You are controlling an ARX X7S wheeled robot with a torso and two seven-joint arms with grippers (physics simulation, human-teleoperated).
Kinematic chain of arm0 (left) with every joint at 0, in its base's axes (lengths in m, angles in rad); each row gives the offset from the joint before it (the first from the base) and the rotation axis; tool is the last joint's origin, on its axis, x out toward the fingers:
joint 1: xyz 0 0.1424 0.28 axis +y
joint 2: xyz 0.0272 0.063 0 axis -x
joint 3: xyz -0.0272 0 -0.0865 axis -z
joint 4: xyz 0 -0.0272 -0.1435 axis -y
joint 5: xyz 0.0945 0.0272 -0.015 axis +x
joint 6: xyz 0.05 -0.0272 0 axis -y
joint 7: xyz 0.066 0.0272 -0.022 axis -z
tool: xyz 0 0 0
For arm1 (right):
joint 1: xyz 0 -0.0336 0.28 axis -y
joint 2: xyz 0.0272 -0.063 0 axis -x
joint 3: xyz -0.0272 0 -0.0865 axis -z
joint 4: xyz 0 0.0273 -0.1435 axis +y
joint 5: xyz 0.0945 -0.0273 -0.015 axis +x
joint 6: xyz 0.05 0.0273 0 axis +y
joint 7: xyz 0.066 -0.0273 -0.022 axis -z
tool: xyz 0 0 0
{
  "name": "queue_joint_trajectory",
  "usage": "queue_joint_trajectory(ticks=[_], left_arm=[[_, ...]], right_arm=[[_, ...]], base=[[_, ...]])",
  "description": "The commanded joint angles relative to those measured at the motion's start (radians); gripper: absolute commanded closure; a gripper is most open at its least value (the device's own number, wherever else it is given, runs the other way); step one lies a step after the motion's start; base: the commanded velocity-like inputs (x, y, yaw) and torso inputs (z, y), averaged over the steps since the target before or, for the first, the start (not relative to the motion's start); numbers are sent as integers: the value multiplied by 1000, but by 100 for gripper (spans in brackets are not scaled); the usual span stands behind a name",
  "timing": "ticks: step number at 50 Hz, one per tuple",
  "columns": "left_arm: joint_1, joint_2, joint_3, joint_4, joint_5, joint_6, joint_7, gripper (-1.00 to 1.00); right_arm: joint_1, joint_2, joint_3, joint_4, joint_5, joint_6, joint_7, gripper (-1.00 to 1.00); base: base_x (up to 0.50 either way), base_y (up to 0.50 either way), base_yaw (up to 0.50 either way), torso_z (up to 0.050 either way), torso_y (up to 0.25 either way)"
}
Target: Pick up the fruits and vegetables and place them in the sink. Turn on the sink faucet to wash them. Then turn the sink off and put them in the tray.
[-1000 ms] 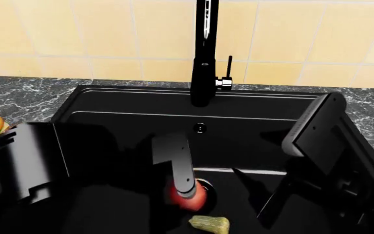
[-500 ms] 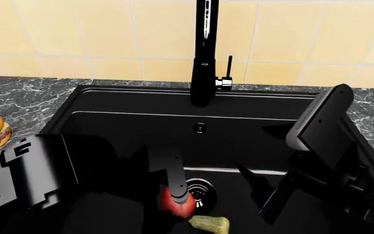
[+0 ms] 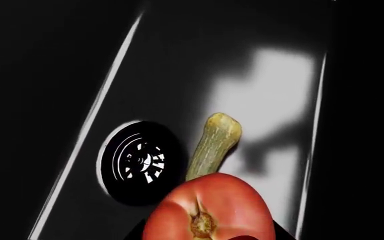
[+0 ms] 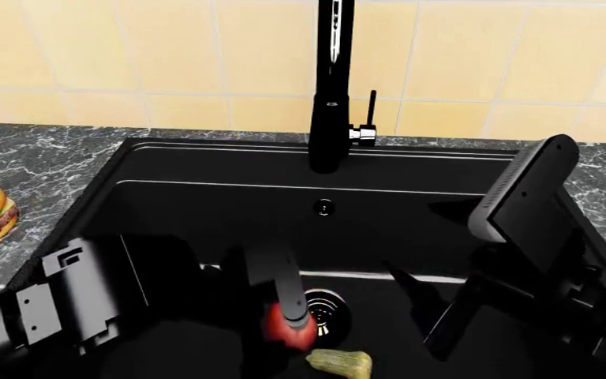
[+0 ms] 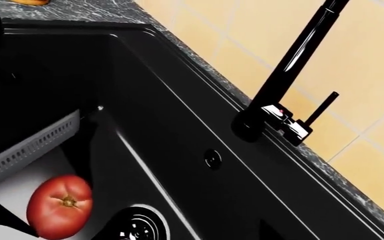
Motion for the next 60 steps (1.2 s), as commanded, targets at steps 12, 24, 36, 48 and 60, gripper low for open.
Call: queue_joint_trajectory(ticks=[12, 24, 36, 48, 60], left_arm=[[15, 32, 54, -45, 12, -21, 24, 100], [21, 44, 64, -68, 18, -18, 32, 100], [34, 70, 49, -133, 33, 17, 21, 100], [50, 79, 60, -151, 40, 31, 30, 100], [55, 85, 64, -152, 43, 39, 34, 100]], right_arm=[[2, -2, -6, 8, -10, -6, -6, -100], [9, -9, -12, 13, -10, -2, -5, -100], [9, -16, -22, 21, -22, -4, -12, -100], [-2, -15, -25, 24, -31, -16, -16, -100], [-4, -16, -26, 30, -37, -24, -20, -100]], base=[[0, 0, 0, 1, 0], [0, 0, 0, 0, 0], [0, 0, 0, 0, 0], [0, 0, 0, 0, 0], [0, 0, 0, 0, 1]])
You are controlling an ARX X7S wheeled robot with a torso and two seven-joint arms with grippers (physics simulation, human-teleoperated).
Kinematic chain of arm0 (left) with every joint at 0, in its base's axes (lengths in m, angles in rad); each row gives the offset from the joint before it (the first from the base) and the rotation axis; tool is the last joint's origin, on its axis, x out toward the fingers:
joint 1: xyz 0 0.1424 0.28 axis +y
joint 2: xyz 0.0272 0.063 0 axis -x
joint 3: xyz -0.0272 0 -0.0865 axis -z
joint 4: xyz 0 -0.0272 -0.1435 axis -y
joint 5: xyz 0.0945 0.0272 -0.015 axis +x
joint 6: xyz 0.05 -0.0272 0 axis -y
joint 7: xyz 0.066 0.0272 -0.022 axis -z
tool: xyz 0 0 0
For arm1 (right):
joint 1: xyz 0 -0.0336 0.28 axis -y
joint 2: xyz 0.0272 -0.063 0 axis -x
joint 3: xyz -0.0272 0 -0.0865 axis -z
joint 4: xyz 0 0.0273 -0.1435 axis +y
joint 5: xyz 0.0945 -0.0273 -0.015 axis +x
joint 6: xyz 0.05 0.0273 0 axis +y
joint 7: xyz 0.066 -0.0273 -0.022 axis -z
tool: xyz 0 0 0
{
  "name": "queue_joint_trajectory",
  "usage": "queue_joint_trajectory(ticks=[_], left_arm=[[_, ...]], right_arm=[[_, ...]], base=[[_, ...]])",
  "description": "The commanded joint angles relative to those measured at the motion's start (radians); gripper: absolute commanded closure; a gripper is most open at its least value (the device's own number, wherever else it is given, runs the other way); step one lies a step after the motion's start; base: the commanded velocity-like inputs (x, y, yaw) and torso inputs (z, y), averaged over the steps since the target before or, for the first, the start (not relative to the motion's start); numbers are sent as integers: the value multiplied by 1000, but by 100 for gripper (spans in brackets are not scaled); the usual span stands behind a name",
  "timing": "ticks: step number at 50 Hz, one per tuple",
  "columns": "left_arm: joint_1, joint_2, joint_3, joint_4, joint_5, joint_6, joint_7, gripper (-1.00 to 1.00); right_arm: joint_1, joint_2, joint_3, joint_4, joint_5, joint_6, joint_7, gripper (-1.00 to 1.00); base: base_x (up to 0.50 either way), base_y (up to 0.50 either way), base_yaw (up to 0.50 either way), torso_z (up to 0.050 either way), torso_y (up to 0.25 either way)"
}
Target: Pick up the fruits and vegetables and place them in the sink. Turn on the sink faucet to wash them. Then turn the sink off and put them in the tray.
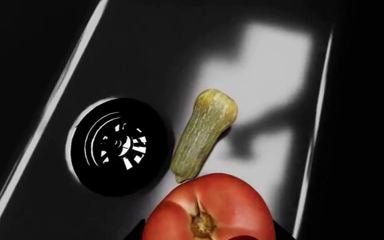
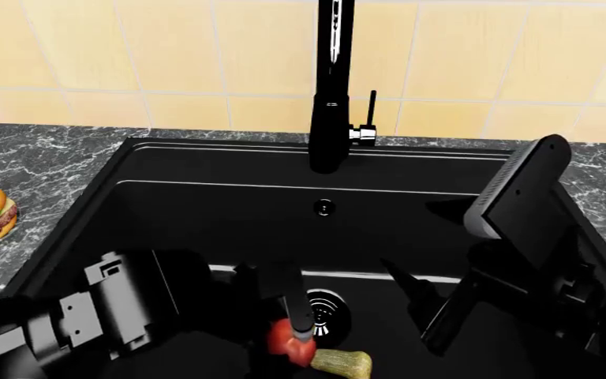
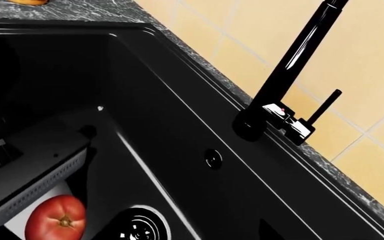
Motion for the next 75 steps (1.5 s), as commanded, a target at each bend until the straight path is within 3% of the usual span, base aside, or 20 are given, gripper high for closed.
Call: queue_joint_trajectory(ticks=[1, 10, 11, 36, 45, 55, 68, 75], left_arm=[[4, 5, -3, -1, -13, 0, -9, 100], [1, 1, -5, 10, -17, 4, -3, 100], [1, 1, -5, 10, -17, 5, -3, -100], [-14, -30, -14, 97, -42, -15, -13, -100], [-63, -139, -108, 292, -142, -62, -94, -100], [-164, -294, -265, 532, -349, -159, -241, -100], [-261, -411, -412, 576, -520, -197, -386, -100], [-291, -446, -449, 597, -561, -192, -388, -100]], right_arm=[[-4, 0, -1, 4, -5, -8, -3, -100], [-3, 1, 0, 7, -5, -12, -4, -100], [-2, 0, 0, 8, -5, -11, -5, -100], [22, 7, 11, -3, 31, 2, 12, -100], [57, 13, 21, -11, 73, 32, 44, -100], [129, -13, 24, 8, 123, 84, 113, -100], [203, -83, 15, 85, 128, 126, 219, -100], [246, -138, 21, 195, 123, 124, 251, -100]], base=[[0, 0, 0, 0, 0], [0, 0, 0, 0, 0], [0, 0, 0, 0, 0], [0, 0, 0, 0, 0], [0, 0, 0, 0, 0], [0, 0, 0, 0, 0], [0, 0, 0, 0, 0], [0, 0, 0, 0, 0]])
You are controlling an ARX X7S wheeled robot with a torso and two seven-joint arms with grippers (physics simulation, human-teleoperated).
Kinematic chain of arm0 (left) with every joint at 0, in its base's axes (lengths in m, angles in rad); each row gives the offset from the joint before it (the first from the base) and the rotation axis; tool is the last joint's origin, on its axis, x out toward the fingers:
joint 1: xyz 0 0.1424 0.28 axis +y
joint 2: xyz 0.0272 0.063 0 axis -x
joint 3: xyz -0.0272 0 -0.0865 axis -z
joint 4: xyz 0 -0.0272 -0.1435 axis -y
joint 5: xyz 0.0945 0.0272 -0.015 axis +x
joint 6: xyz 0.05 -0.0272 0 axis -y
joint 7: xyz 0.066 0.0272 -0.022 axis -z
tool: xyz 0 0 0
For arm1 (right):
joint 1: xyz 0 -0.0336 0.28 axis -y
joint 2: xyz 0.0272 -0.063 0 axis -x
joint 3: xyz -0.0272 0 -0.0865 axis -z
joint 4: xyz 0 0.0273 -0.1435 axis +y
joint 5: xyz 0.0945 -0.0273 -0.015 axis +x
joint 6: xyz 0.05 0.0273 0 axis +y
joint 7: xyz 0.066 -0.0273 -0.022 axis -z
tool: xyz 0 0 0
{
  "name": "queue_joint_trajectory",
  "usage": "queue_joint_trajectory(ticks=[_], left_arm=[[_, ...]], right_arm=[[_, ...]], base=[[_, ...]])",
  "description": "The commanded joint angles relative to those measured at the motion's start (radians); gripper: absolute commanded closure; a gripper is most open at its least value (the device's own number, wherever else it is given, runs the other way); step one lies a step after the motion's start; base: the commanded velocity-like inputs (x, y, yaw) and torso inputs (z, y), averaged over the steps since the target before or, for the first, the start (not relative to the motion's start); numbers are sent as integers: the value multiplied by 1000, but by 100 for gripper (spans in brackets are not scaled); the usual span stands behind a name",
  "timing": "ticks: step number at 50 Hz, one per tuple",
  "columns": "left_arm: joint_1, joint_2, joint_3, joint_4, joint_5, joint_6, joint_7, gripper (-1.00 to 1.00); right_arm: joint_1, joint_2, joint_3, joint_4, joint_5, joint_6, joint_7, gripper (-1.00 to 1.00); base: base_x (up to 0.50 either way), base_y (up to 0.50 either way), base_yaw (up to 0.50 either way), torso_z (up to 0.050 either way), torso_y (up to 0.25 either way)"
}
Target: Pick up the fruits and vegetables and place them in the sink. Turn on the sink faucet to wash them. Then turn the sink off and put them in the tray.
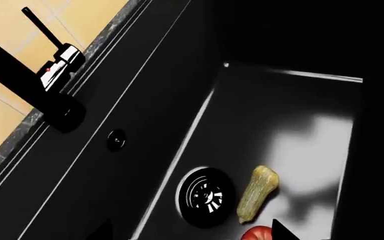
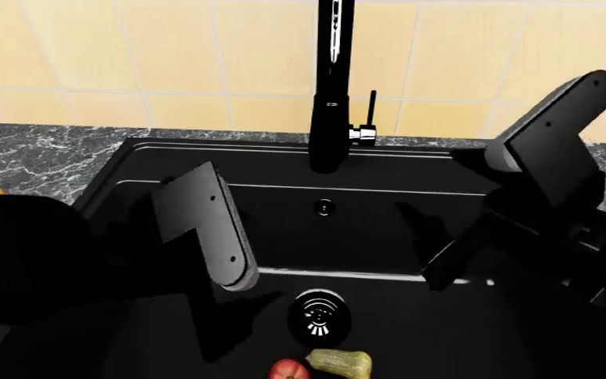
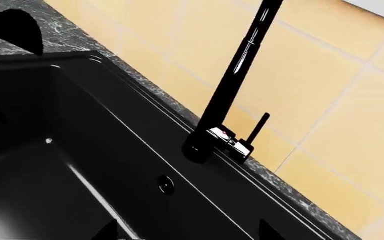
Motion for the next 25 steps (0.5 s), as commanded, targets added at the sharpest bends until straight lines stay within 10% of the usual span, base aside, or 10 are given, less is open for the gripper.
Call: queue_joint_trajectory(ticks=[1, 25], left_arm=[[-59, -80, -99, 49, -122, -2, -54, -100], [-97, -111, -176, -1, -274, 33, -50, -100]], right_arm=[[71, -78, 0, 135, -8, 13, 61, -100], [214, -234, -98, 414, -171, 4, 19, -100]], base=[[0, 0, 0, 0, 0], [0, 0, 0, 0, 0]])
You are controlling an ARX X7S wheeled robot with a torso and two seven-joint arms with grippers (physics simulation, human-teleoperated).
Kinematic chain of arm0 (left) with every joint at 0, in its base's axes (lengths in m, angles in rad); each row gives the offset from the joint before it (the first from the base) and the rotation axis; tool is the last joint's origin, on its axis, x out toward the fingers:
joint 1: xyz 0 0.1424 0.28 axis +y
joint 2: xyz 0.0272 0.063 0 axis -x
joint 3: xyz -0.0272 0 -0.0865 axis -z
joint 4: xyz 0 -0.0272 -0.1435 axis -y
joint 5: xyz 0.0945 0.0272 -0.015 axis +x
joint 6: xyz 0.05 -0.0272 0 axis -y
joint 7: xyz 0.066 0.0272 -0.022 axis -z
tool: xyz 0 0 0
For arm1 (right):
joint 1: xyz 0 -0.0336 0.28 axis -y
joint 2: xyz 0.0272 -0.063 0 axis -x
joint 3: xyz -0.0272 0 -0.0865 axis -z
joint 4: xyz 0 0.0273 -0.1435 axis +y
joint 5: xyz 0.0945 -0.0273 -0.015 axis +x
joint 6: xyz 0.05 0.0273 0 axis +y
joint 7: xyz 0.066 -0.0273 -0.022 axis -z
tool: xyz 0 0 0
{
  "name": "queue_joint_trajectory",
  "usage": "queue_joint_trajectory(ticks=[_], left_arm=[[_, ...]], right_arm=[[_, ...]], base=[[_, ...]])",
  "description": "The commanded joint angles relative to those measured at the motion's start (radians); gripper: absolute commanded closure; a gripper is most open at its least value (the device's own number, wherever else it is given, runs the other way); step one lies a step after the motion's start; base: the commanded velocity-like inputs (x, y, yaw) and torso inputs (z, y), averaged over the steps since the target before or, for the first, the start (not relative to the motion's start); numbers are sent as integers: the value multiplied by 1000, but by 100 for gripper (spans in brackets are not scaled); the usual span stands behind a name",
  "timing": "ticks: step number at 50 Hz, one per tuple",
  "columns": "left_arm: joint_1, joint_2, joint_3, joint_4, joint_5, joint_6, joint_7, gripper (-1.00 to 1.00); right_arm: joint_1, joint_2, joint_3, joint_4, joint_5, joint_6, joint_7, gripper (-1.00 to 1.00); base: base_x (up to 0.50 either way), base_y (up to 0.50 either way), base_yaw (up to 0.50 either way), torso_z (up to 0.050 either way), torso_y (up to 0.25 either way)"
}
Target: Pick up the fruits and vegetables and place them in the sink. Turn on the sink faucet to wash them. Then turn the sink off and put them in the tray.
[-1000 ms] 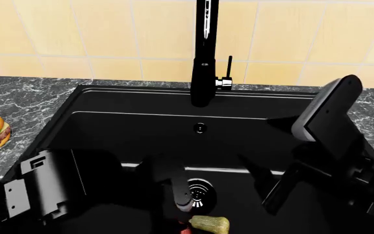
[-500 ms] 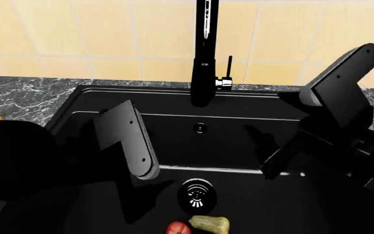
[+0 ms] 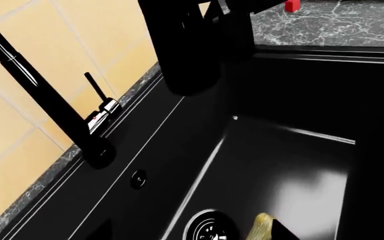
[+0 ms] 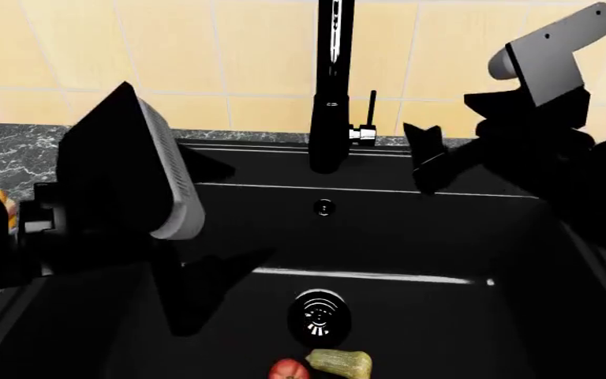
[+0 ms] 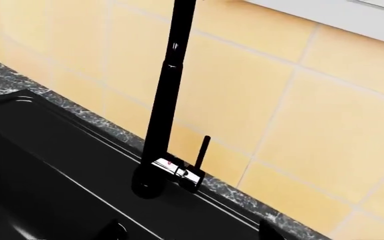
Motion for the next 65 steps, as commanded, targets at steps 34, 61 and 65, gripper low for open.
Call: queue_joint_trajectory(ticks=[34, 61, 65], left_arm=[[-91, -50, -49, 9, -61, -42, -28, -100], [-45, -91, -93, 52, -71, 45, 37, -100], [-34, -96, -94, 57, -62, 55, 47, -100]], right_arm=[[500, -562, -325, 1391, -553, -519, -549, -100], [484, -714, 134, 1567, -1035, -617, -599, -100], [457, -727, 202, 1567, -1082, -646, -589, -100]], base=[[0, 0, 0, 0, 0], [0, 0, 0, 0, 0], [0, 0, 0, 0, 0]])
